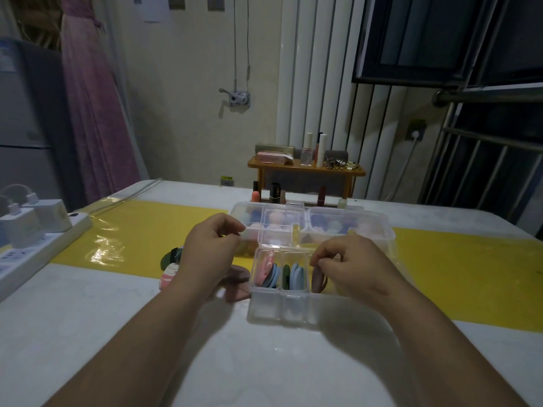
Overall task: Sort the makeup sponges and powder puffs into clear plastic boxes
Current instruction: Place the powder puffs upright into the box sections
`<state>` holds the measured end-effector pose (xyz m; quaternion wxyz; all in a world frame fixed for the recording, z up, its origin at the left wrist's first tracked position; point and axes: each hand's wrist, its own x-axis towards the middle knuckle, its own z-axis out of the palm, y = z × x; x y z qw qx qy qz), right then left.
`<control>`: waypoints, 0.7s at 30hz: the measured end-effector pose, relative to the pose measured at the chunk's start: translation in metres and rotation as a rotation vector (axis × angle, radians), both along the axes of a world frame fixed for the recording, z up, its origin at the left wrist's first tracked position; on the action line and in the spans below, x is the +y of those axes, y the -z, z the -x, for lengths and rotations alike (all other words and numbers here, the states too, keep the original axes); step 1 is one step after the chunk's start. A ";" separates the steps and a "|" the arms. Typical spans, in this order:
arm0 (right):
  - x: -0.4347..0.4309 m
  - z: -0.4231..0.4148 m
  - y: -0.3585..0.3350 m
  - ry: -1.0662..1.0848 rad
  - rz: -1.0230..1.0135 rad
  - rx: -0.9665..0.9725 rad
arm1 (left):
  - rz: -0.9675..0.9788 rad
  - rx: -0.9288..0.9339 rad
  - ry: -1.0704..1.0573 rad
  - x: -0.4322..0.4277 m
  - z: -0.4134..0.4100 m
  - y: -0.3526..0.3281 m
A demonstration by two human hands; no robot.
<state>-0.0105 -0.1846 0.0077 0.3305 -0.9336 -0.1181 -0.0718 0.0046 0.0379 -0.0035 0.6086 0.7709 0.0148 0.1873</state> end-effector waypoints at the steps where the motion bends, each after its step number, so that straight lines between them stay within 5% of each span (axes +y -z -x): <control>1: 0.000 0.000 0.000 0.003 0.020 0.006 | 0.003 0.010 0.000 0.001 0.000 0.000; 21: 0.005 0.000 0.000 0.083 0.160 -0.024 | -0.057 -0.010 -0.109 0.011 -0.011 0.006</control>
